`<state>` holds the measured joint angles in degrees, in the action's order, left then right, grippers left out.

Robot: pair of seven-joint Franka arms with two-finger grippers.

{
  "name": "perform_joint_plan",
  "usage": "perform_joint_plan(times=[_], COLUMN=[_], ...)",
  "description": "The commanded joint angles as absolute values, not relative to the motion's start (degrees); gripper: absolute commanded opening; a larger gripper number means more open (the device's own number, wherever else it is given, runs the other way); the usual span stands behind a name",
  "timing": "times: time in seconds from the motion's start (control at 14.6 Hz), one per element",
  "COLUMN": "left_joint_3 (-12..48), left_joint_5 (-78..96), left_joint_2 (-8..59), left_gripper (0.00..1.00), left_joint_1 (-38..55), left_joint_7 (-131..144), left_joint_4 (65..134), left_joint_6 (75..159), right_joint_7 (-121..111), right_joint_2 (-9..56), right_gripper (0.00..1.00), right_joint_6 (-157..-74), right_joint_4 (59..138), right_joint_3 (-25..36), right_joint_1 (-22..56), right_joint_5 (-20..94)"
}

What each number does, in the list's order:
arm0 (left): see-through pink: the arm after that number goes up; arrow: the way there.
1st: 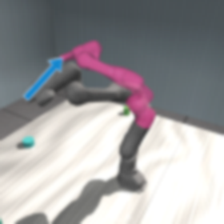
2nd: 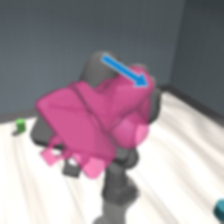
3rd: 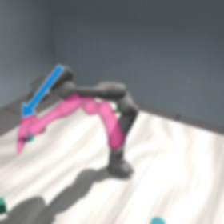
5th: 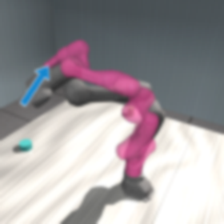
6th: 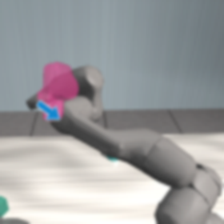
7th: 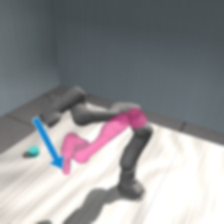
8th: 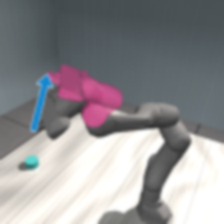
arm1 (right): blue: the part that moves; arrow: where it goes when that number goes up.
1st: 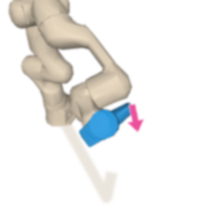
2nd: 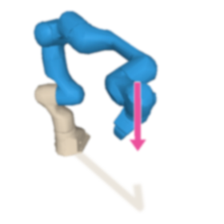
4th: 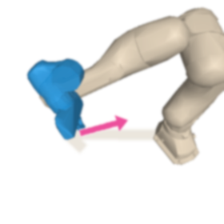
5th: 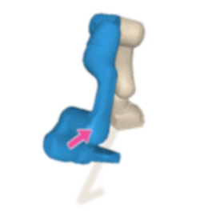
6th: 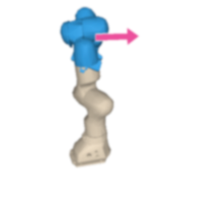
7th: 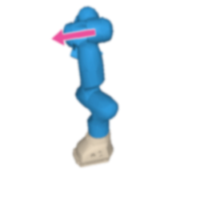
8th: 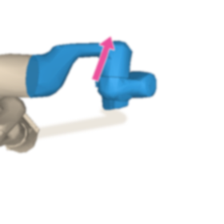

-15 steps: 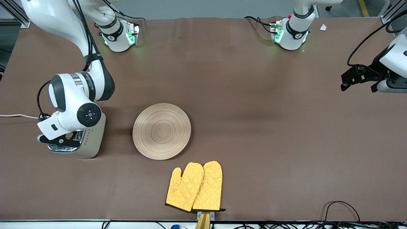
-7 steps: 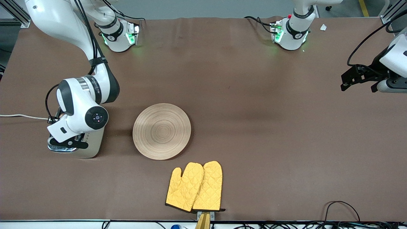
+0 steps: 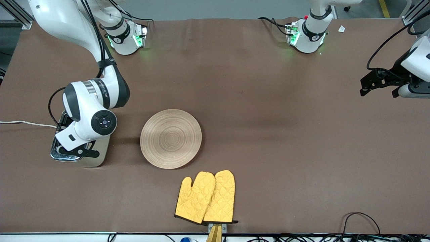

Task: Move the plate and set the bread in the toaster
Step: 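Lower the bread into the toaster slot with the right gripper, then open the right gripper and raise it away from the toaster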

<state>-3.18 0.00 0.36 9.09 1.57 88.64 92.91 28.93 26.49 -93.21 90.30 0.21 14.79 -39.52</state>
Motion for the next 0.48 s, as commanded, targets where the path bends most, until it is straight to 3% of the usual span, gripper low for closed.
perform_joint_plan(times=[0.0, 0.41], left_joint_3=[-3.0, -3.0], left_joint_5=[-1.3, -1.3], left_joint_2=[0.3, 0.3], left_gripper=[1.0, 1.0], left_joint_1=[9.2, 9.2], left_joint_7=[2.4, 2.4], left_joint_4=[88.3, 88.3], left_joint_6=[92.7, 92.7], right_joint_7=[28.6, 29.3], right_joint_2=[25.7, 19.1], right_gripper=[0.97, 1.0], right_joint_6=[-91.9, -88.6], right_joint_4=[88.8, 86.7], right_joint_3=[0.1, 0.7], right_joint_1=[16.7, 16.3], right_joint_5=[-35.3, -20.3])
